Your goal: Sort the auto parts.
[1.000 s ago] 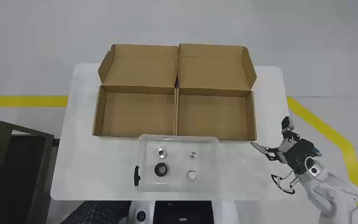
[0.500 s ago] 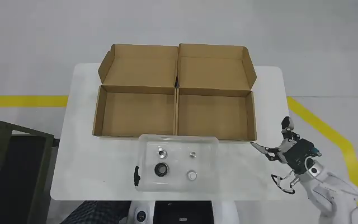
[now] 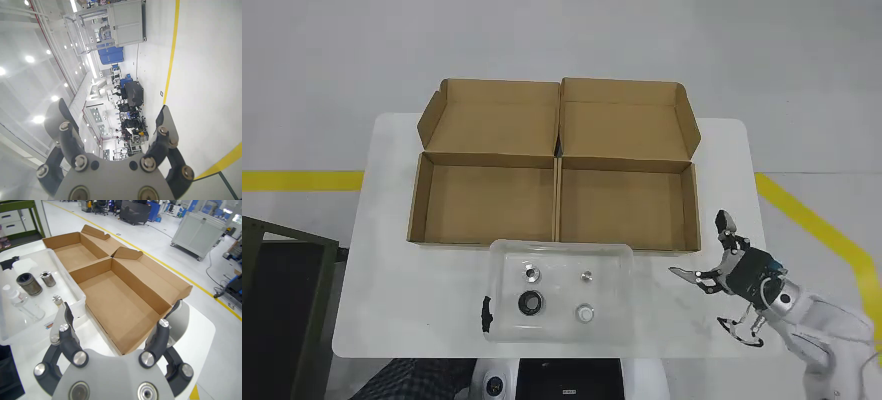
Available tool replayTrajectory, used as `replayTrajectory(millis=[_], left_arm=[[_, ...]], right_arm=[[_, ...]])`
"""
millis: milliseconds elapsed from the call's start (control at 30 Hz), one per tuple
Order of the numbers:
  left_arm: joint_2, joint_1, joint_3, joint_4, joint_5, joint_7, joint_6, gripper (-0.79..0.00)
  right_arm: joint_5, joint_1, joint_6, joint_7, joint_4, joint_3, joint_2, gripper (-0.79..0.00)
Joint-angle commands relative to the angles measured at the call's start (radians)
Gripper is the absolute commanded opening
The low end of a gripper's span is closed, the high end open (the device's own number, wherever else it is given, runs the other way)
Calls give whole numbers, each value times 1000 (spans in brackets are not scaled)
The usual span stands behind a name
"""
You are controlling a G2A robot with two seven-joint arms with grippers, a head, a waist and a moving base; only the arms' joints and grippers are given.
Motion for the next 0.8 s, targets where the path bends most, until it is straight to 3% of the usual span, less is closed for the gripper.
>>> replayTrajectory(millis=[0,167,533,767], left_arm=[[0,0,0,0,0,0,0,0],[0,0,0,0,0,0,0,0],[0,0,0,0,0,0,0,0],[0,0,0,0,0,0,0,0]], right_arm=[[0,14,-42,26,-11,-17,4,0],[-10,44,-116,101,-48,-85,12,0],[10,121,-116,293,-133,-315,40,0],[21,189,-116,446,-116,-454,56,0]])
